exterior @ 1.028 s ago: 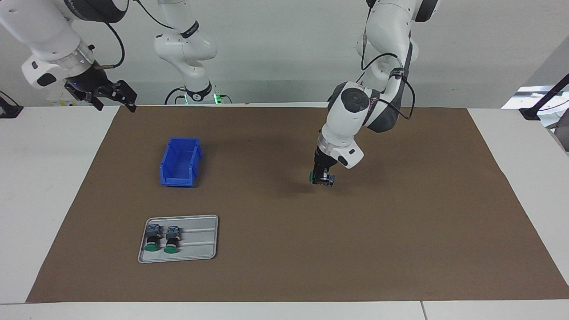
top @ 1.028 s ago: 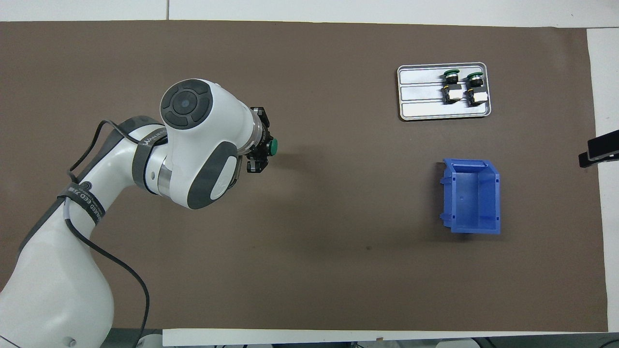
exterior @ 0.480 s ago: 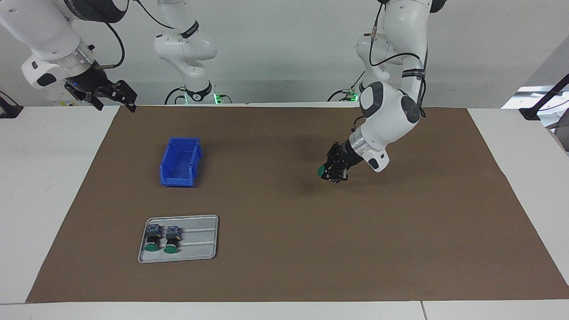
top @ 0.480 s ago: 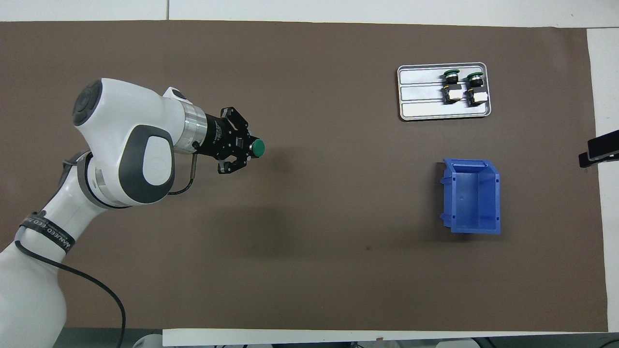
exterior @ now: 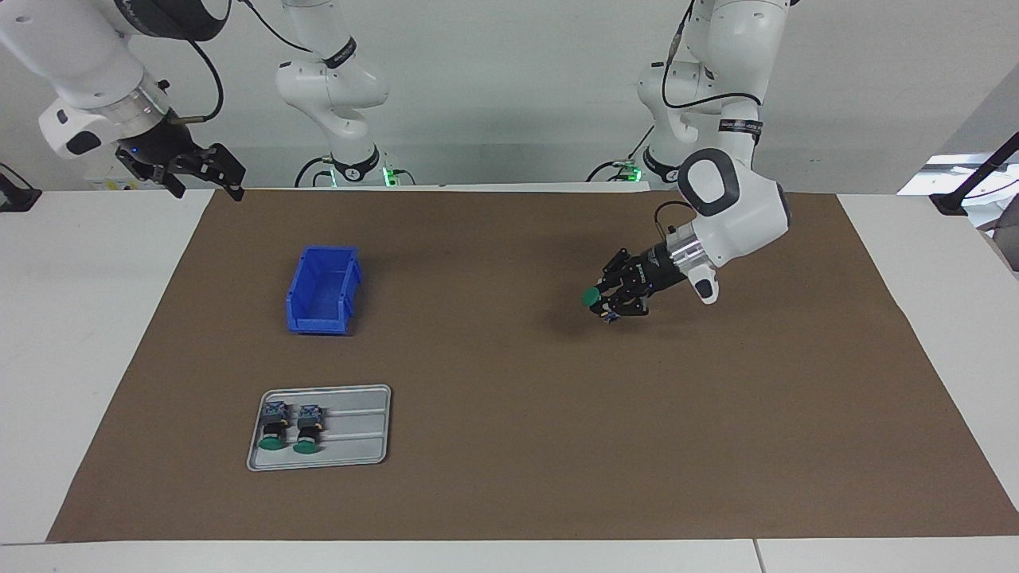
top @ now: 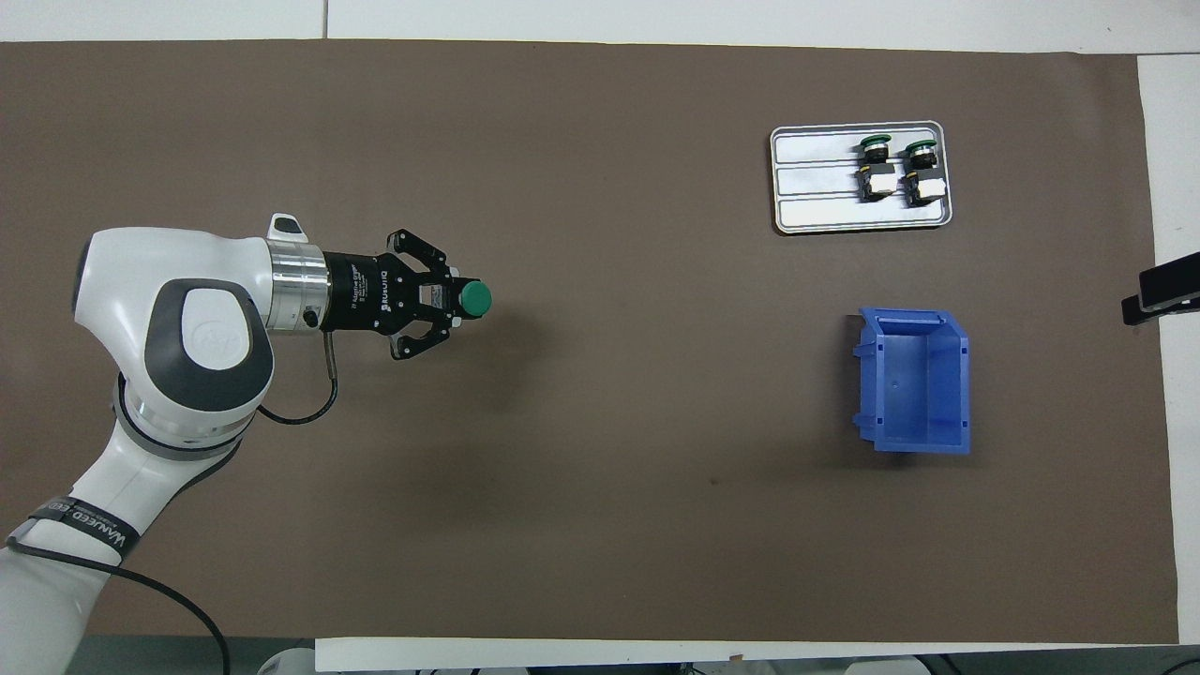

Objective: Place and press button with both arms

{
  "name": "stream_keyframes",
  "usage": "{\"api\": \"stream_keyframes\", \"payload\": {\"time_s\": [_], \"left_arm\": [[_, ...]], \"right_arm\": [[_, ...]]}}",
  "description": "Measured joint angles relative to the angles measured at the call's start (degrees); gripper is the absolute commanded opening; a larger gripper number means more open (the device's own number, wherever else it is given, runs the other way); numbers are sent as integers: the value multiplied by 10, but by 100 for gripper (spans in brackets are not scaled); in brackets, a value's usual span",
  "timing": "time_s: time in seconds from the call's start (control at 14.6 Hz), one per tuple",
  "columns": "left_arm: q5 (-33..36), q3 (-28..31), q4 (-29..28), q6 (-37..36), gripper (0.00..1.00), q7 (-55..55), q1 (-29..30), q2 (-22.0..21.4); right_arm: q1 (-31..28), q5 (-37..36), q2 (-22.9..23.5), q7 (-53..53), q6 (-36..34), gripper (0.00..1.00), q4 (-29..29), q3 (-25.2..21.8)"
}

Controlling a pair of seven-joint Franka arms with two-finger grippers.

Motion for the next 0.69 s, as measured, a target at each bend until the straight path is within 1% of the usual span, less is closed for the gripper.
{"api": "stream_keyframes", "payload": {"time_s": [0.21,0.41,0.55,0.69], "left_arm": [[-96,0,-36,1,7,71,10,-12],[-178,0,-71,-10,6,128,27,-13],[-230,0,-94,-42,6,189,46,-12],[-275,0,-112,-86,5,242,68,1]], "right_arm": [[0,0,0,0,0,100,0,0],[0,0,0,0,0,100,0,0],[0,0,0,0,0,100,0,0],[0,0,0,0,0,100,0,0]]}}
